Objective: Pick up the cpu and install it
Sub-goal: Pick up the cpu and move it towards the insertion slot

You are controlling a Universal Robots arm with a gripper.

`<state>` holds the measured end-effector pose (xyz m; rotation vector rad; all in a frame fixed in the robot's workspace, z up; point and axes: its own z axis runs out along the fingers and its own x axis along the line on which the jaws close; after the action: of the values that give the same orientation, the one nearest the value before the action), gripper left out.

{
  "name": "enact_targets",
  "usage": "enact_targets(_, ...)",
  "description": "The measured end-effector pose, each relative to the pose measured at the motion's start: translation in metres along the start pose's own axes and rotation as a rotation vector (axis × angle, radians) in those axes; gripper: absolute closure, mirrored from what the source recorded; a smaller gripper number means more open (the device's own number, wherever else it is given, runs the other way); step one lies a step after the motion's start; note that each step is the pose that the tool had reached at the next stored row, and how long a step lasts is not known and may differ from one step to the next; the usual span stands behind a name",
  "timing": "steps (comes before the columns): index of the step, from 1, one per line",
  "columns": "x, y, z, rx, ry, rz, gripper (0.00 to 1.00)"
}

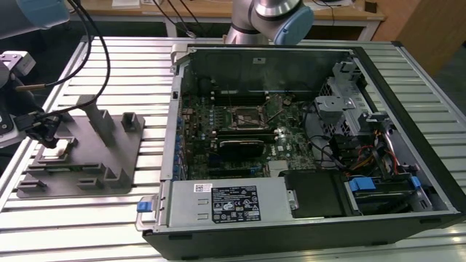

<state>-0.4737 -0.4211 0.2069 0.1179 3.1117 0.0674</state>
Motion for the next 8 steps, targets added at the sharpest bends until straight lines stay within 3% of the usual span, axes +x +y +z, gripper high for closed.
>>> enact_targets(8,0.0014,-0.0003,0.0047,-0.0001,-0.0002,0.000,0.89)
